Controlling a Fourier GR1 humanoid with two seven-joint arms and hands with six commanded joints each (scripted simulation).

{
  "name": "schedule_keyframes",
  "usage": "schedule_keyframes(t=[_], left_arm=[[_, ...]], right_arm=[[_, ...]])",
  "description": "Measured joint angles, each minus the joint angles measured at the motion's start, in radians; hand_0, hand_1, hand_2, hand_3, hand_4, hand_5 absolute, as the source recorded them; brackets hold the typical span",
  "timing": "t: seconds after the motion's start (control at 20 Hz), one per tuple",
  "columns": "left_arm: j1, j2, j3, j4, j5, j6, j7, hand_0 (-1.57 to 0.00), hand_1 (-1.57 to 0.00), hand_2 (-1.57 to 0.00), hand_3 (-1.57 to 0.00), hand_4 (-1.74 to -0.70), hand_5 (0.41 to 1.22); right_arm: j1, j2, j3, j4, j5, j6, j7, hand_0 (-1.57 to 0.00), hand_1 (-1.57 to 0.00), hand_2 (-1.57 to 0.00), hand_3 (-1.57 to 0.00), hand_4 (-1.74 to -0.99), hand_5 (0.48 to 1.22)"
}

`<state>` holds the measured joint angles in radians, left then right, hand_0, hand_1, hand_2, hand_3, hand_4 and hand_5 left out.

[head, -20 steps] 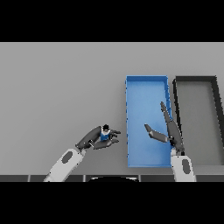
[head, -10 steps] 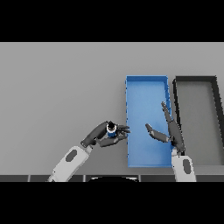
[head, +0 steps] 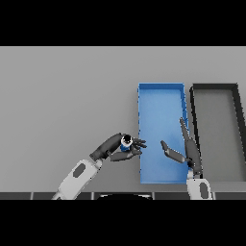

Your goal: Pick up the blue pipe and place it into the blue bin.

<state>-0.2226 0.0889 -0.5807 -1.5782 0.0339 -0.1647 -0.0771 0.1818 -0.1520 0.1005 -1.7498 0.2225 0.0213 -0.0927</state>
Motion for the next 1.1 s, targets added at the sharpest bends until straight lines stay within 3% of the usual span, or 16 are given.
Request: schedule_keyframes(t=[0.2,0.3,0.4,0.45,0.55,0.6,0.7,0.8,0.85,1.1], left_arm=[[0.013,-0.004,0.012,-0.019,-0.007,-0.013,0.002,-1.57,-1.57,-1.57,-1.57,-1.47,1.220],[0.011,-0.014,0.011,-0.020,-0.024,-0.016,0.016,-1.57,-1.57,-1.57,-1.57,-1.47,1.221],[-0.008,-0.026,0.025,-0.009,-0.032,-0.019,0.023,-1.57,-1.57,-1.57,-1.57,-1.47,1.221],[0.010,-0.014,0.029,-0.007,-0.034,-0.032,0.004,-1.57,-1.57,-1.57,-1.57,-1.47,1.221],[0.015,-0.018,0.037,-0.012,-0.035,-0.040,0.001,-1.57,-1.57,-1.57,-1.57,-1.47,1.221],[0.011,-0.024,0.040,-0.008,-0.036,-0.046,0.009,-1.57,-1.57,-1.57,-1.57,-1.47,1.221],[0.027,-0.029,0.029,-0.010,-0.062,-0.053,0.010,-1.57,-1.57,-1.57,-1.57,-1.47,1.221],[0.016,-0.032,0.043,-0.014,-0.065,-0.059,0.011,-1.57,-1.57,-1.57,-1.57,-1.47,1.221],[0.021,-0.042,0.038,-0.024,-0.069,-0.056,0.018,-1.57,-1.57,-1.57,-1.57,-1.47,1.221],[0.022,-0.040,0.055,-0.020,-0.088,-0.080,0.017,-1.57,-1.57,-1.57,-1.57,-1.47,1.221]], right_arm=[[0.134,0.074,0.026,-0.091,0.071,-0.102,0.005,0.00,0.00,0.00,0.00,-1.185,0.578],[0.155,0.081,0.025,-0.114,0.082,-0.120,0.015,0.00,-0.01,0.00,0.00,-1.194,0.572],[0.140,0.087,0.013,-0.127,0.035,-0.108,-0.015,0.00,-0.02,-0.03,0.00,-1.166,0.571],[0.148,0.081,0.009,-0.162,-0.013,-0.080,-0.077,0.00,-0.02,-0.03,0.00,-1.172,0.579],[0.152,0.056,0.011,-0.238,-0.089,-0.019,-0.122,0.00,-0.01,-0.02,0.00,-1.169,0.597],[0.142,0.030,0.011,-0.276,-0.114,0.008,-0.106,0.00,-0.01,-0.02,0.00,-1.163,0.592],[0.110,-0.036,0.018,-0.343,-0.141,0.063,-0.015,0.00,0.00,-0.01,0.00,-1.171,0.579],[0.077,-0.071,0.047,-0.355,-0.162,0.119,0.135,0.00,0.00,-0.01,0.00,-1.185,0.554],[0.066,-0.094,0.058,-0.360,-0.161,0.146,0.179,0.00,0.00,0.00,0.00,-1.194,0.543],[-0.058,-0.146,0.135,-0.400,-0.170,0.236,0.271,0.00,0.00,0.00,0.00,-1.256,0.523]])
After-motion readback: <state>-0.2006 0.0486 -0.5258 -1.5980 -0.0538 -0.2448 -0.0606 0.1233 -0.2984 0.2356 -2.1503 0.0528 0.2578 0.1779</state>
